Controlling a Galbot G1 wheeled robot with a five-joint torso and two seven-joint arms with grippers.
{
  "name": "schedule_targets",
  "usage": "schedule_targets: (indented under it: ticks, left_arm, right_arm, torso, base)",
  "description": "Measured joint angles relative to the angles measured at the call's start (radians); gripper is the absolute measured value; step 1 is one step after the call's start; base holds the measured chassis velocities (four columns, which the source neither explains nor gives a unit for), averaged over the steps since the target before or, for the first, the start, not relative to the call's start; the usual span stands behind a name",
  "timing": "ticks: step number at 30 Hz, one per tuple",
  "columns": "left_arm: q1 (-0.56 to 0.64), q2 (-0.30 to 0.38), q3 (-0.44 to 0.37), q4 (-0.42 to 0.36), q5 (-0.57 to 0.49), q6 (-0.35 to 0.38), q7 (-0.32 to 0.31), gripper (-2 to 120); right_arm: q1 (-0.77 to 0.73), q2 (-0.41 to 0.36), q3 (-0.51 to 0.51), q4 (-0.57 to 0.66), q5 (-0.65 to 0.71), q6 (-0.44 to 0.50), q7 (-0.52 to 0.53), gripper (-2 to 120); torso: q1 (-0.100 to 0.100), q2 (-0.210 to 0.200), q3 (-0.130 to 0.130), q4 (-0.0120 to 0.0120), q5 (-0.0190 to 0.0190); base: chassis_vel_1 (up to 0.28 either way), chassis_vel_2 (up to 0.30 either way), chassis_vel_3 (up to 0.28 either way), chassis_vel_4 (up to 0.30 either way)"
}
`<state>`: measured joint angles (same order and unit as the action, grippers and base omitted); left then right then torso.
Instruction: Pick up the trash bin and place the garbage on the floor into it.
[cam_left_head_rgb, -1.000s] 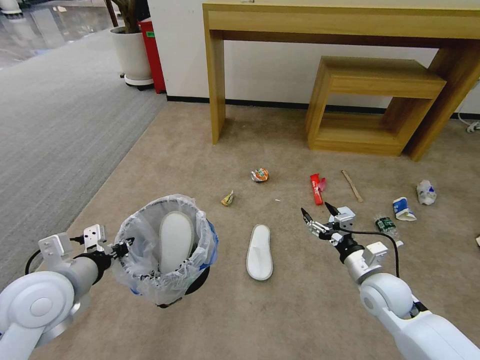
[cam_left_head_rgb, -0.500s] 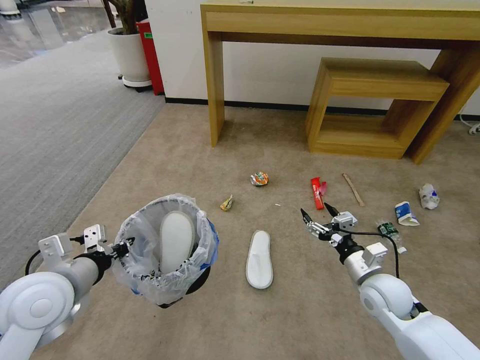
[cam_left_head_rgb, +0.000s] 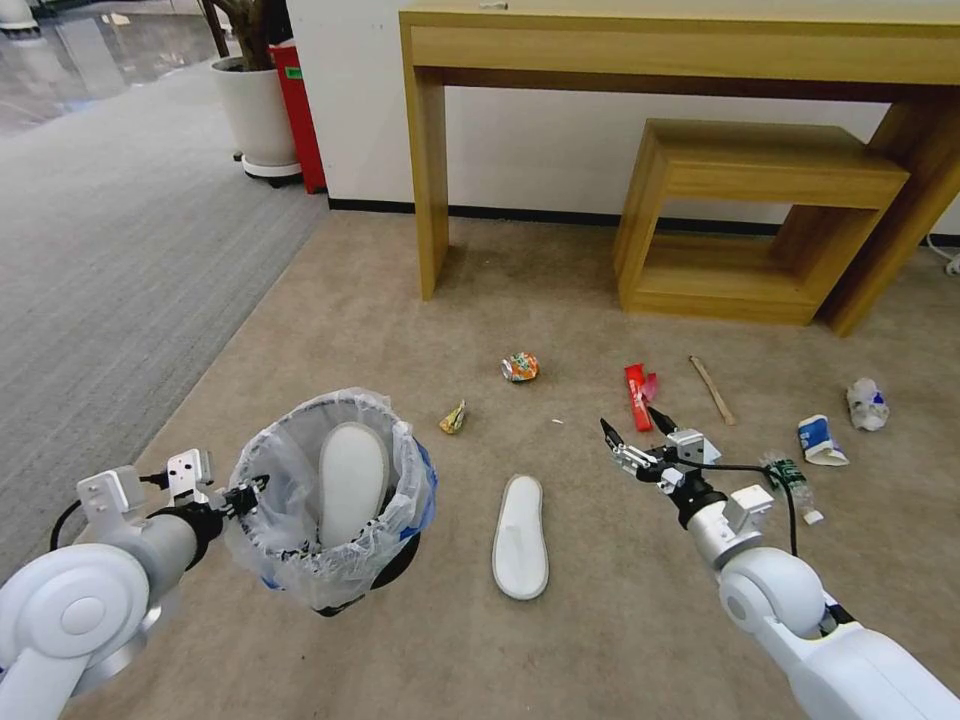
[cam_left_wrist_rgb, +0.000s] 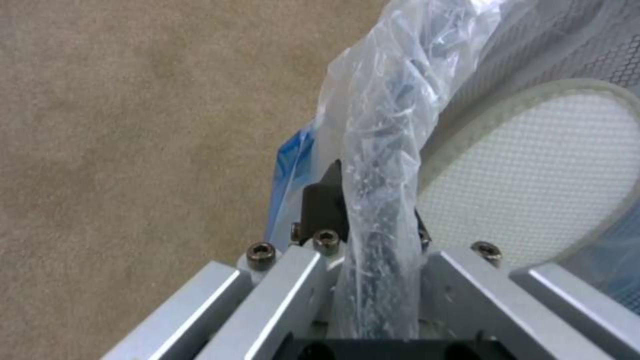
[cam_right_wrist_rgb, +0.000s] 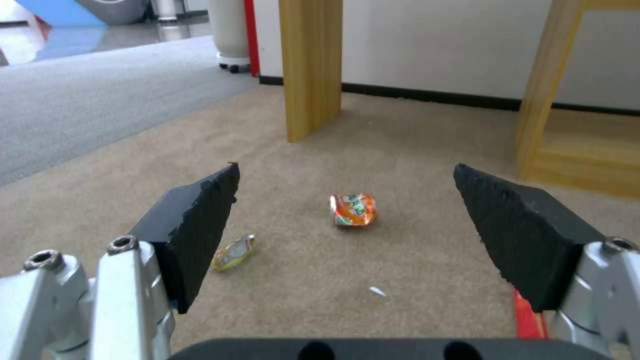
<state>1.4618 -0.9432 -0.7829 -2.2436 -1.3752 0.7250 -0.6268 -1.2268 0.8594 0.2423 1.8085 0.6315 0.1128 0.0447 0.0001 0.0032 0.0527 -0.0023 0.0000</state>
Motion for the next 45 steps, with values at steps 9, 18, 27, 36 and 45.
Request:
schedule_targets:
  ticks: [9,18,27,36,45]
  left_arm:
    - [0.001,-0.006,0.009,0.007,0.011,0.000,0.001,1]
    - [0.001,-0.013,0.014,0.014,0.019,-0.001,0.002,1]
    - [0.002,-0.021,0.016,0.023,0.029,-0.002,0.004,1]
    - [0.000,-0.034,0.026,0.033,0.042,-0.003,0.006,1]
    - [-0.001,-0.046,0.033,0.035,0.051,-0.004,0.008,1]
  right_arm:
    - [-0.047,-0.020,-0.003,0.058,0.062,-0.089,0.028,89]
    - [-0.075,-0.029,-0.033,0.151,0.167,-0.239,0.130,89]
    - [-0.082,-0.046,-0.127,0.209,0.244,-0.316,0.229,93]
    - [-0.088,-0.068,-0.244,0.197,0.258,-0.302,0.218,95]
    - [-0.092,-0.065,-0.332,0.161,0.218,-0.287,0.231,95]
  torso:
    - [0.000,0.000,0.000,-0.0001,-0.0001]
    - [0.000,0.000,0.000,0.0000,-0.0001]
    - [0.000,0.000,0.000,0.0000,0.0000]
    - [0.000,0.000,0.000,0.0000,-0.0001]
    - [0.000,0.000,0.000,0.0000,-0.0001]
  base:
    - [0.000,0.000,0.000,0.000]
    - [0.000,0.000,0.000,0.000]
    - [0.000,0.000,0.000,0.000]
    - [0.000,0.000,0.000,0.000]
    - [0.000,0.000,0.000,0.000]
